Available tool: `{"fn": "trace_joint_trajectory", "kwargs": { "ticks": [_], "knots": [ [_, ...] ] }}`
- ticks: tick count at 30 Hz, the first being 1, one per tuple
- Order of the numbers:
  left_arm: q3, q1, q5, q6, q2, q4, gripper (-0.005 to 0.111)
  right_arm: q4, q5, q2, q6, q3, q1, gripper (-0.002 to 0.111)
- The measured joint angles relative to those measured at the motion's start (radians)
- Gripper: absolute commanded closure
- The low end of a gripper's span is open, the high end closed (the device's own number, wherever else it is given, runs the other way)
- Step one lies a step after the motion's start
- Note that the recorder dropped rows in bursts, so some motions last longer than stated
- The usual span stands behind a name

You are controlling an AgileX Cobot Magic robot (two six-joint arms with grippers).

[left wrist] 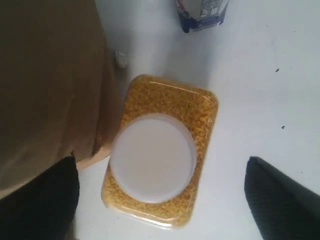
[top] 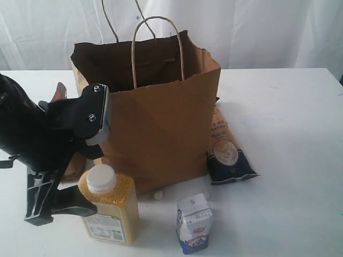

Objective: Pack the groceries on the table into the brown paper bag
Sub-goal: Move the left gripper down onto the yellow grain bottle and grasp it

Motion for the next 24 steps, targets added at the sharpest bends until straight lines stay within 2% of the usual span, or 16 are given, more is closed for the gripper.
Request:
{"fn": "trace_joint_trajectory", "kwargs": {
  "ticks": [24],
  "knots": [
    [0.004, 0.0, -0.008, 0.075, 0.103, -0.105, 0.018, 0.0, 0.0, 0.0, 0.0, 0.0, 0.0, 0.108]
  ]
}}
